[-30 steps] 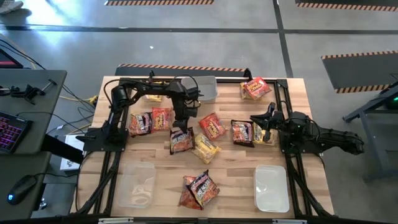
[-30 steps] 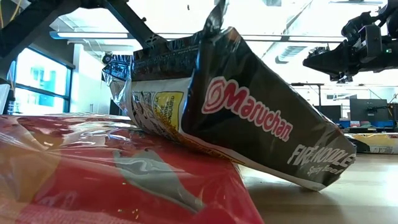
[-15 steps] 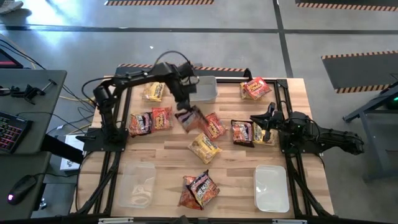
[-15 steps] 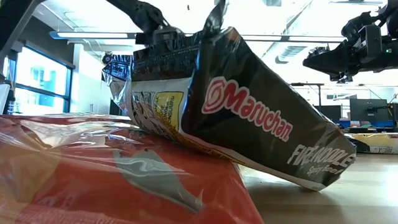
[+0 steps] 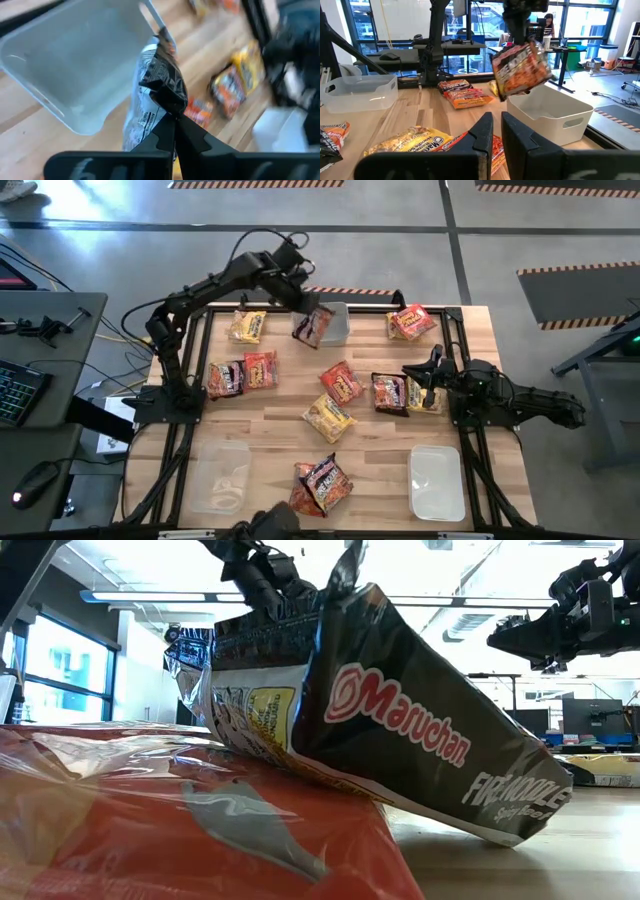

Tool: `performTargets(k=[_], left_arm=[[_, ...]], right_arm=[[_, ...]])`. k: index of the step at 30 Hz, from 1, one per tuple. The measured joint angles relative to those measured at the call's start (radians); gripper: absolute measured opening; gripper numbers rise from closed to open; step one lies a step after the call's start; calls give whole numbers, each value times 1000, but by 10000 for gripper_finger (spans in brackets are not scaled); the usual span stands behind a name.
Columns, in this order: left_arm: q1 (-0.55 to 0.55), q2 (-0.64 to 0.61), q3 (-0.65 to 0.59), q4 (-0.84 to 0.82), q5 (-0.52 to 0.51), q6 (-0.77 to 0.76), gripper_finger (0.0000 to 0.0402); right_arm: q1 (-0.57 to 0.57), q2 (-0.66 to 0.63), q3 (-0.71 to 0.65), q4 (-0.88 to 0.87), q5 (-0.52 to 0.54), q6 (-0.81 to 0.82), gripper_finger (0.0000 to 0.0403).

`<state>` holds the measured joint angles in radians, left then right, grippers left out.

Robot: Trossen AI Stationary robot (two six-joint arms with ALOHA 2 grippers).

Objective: Sort Maruchan noodles
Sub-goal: Put the middle black noodle pack into the gray bin

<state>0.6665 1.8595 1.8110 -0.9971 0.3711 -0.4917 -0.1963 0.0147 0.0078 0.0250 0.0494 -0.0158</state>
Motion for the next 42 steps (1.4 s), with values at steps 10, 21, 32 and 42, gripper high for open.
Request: performTargets(k=[10, 21, 32, 42], left_arm=[[73, 1, 2, -38, -216, -136, 0], [70, 49, 2, -44, -247, -163, 0], [80, 154, 2, -61, -252, -155, 0], [78, 157, 2, -53, -303, -114, 1]], right_arm=[[0, 0, 0, 0, 0, 0, 23], [0, 0, 0, 0, 0, 0, 23], [0, 0, 0, 0, 0, 0, 23], [0, 0, 0, 0, 0, 0, 23]])
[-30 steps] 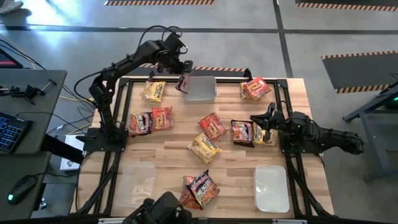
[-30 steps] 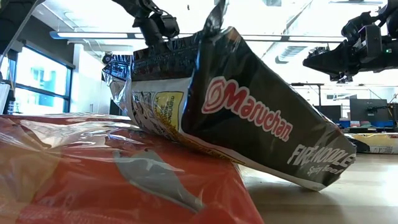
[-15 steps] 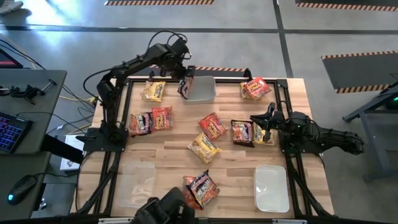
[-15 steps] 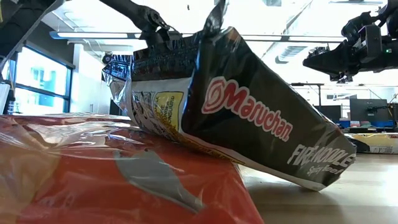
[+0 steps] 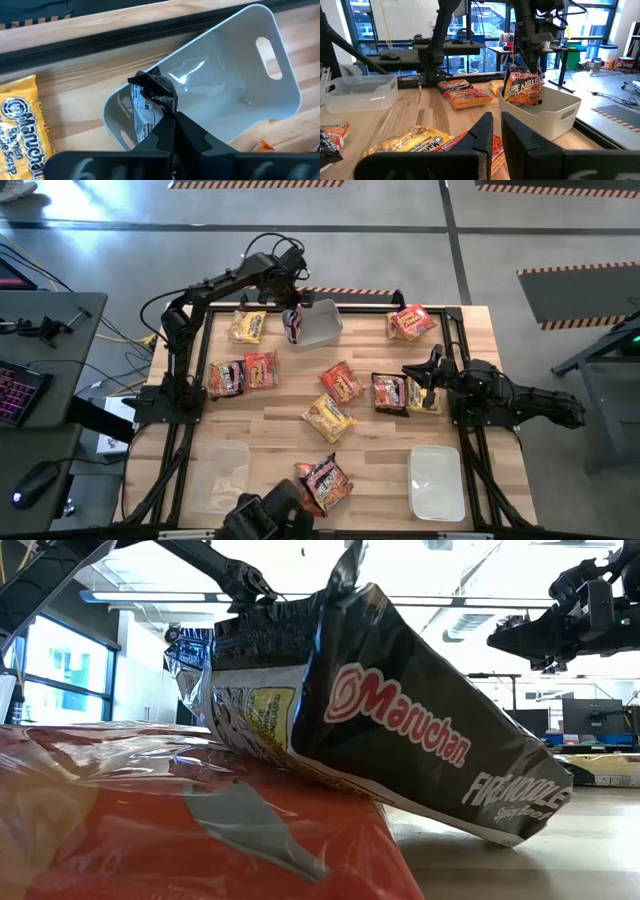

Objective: Sort Maruchan noodles
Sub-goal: Put the middle black noodle pack into the gray bin

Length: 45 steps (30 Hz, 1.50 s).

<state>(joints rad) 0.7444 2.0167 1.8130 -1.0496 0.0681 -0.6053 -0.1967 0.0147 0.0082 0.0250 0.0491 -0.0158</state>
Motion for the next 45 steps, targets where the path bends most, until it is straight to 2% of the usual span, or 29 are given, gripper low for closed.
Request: performTargets(k=[8, 14, 22, 36, 40, 45], left_arm=[[-6, 0, 0, -1, -36, 17, 1], [-22, 0, 0, -8, -36, 114, 7], [-28, -1, 0, -31, -28, 220, 72], [-55, -20, 0, -80, -26, 200, 203], [-60, -15, 0, -69, -2, 188, 224], [-60, -15, 0, -65, 0, 188, 229]], right_arm=[[0, 0, 0, 0, 0, 0, 23], [0, 0, 0, 0, 0, 0, 23], [0, 0, 0, 0, 0, 0, 23], [0, 0, 0, 0, 0, 0, 23], [0, 0, 0, 0, 0, 0, 23], [0, 0, 0, 0, 0, 0, 23]])
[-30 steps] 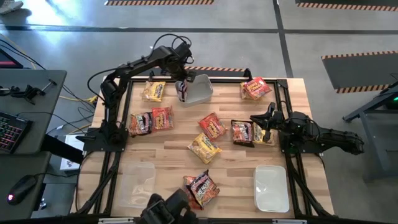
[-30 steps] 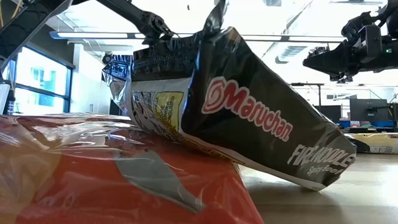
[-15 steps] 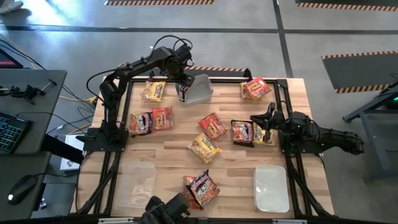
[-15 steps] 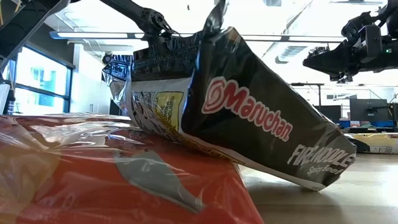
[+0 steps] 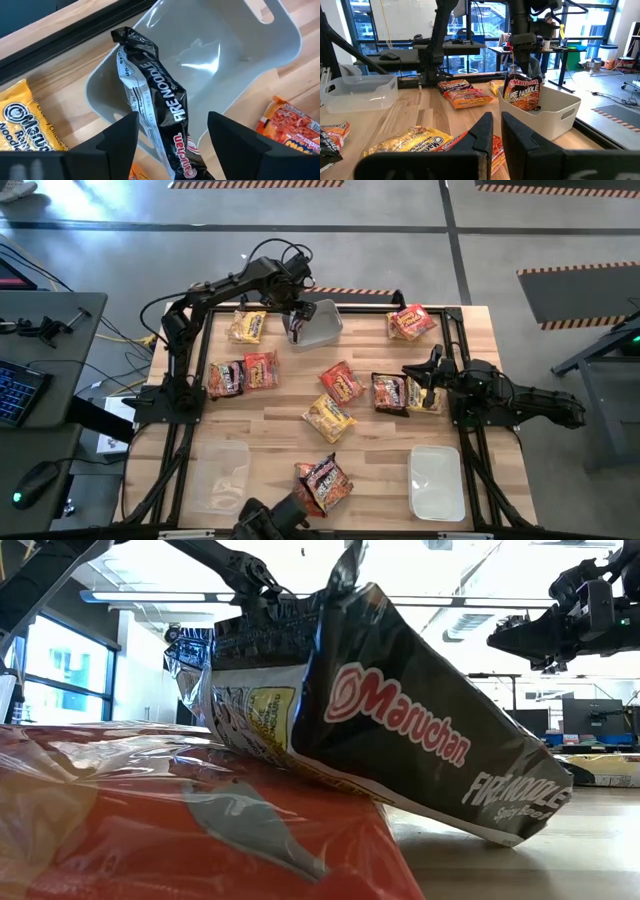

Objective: Sort Maruchan noodles
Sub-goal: Put the middle black noodle pack into the gray bin

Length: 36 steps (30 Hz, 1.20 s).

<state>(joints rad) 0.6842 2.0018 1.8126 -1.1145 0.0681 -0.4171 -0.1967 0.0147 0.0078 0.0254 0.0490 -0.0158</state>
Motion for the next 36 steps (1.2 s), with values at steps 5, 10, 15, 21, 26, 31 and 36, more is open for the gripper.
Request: performTargets(k=[5, 10, 15, 21, 26, 31, 36], left_arm=[[-1, 12, 0, 6, 1, 29, 228], [-8, 45, 0, 3, 8, 35, 228], [-14, 81, 0, 4, 8, 54, 227], [-12, 92, 0, -1, 9, 64, 192], [-10, 92, 0, -10, 9, 107, 118], [-10, 90, 0, -19, 11, 116, 51], [-10, 52, 0, -40, 5, 79, 26]], right_arm=[[0, 0, 0, 0, 0, 0, 23], [0, 0, 0, 0, 0, 0, 23], [0, 0, 0, 0, 0, 0, 23], [0, 0, 0, 0, 0, 0, 23], [0, 0, 0, 0, 0, 0, 23], [0, 0, 0, 0, 0, 0, 23], [0, 0, 0, 0, 0, 0, 23]])
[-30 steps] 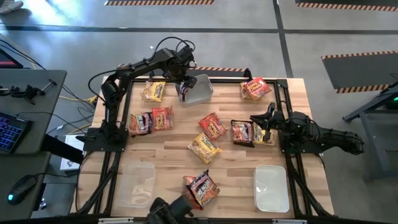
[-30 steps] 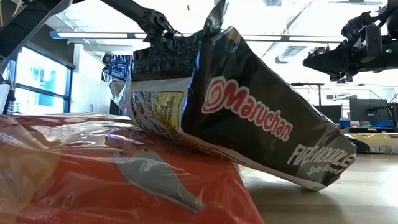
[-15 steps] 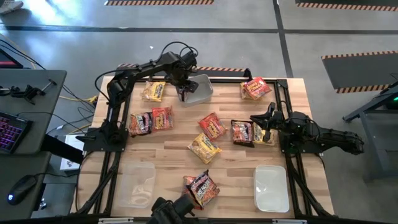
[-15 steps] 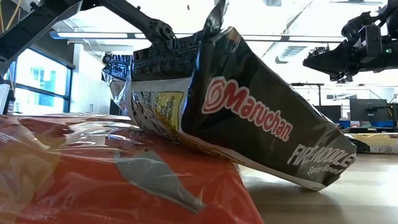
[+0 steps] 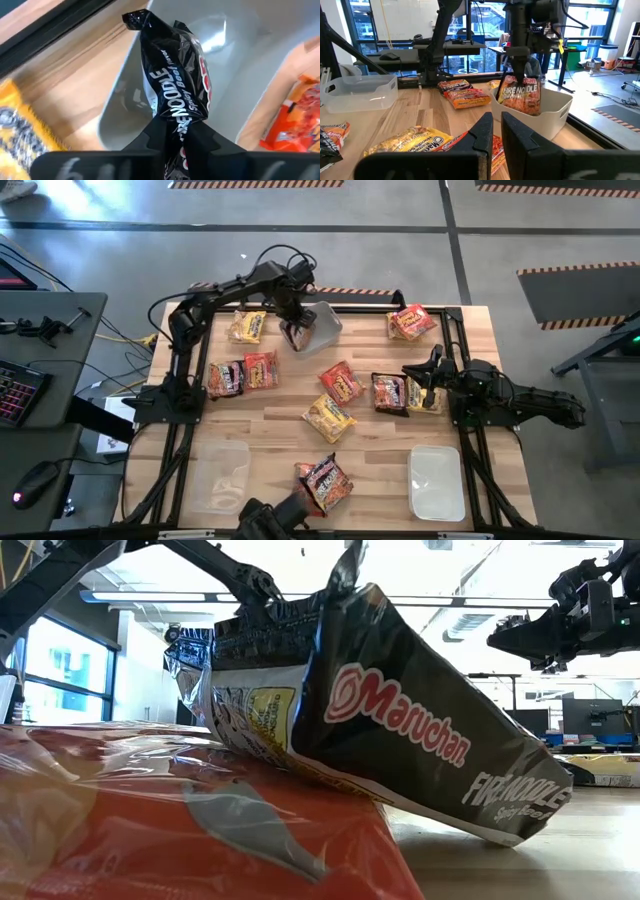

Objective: Sort Maruchan noodles
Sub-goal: Put the middle black noodle pack into the gray bin

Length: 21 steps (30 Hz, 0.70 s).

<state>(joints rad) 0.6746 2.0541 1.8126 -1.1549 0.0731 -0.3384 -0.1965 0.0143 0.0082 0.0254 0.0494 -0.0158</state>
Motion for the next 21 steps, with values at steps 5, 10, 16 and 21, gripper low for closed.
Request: performTargets(k=[5, 10, 16, 21], left_arm=[[2, -48, 0, -33, -40, -143, 27], [-24, -94, 0, -74, -78, -166, 26], [-67, -135, 0, -28, -114, -90, 26], [-99, -138, 0, 31, -115, 27, 26]], right_arm=[[0, 0, 0, 0, 0, 0, 23], [0, 0, 0, 0, 0, 0, 23], [0, 0, 0, 0, 0, 0, 23], [0, 0, 0, 0, 0, 0, 23]])
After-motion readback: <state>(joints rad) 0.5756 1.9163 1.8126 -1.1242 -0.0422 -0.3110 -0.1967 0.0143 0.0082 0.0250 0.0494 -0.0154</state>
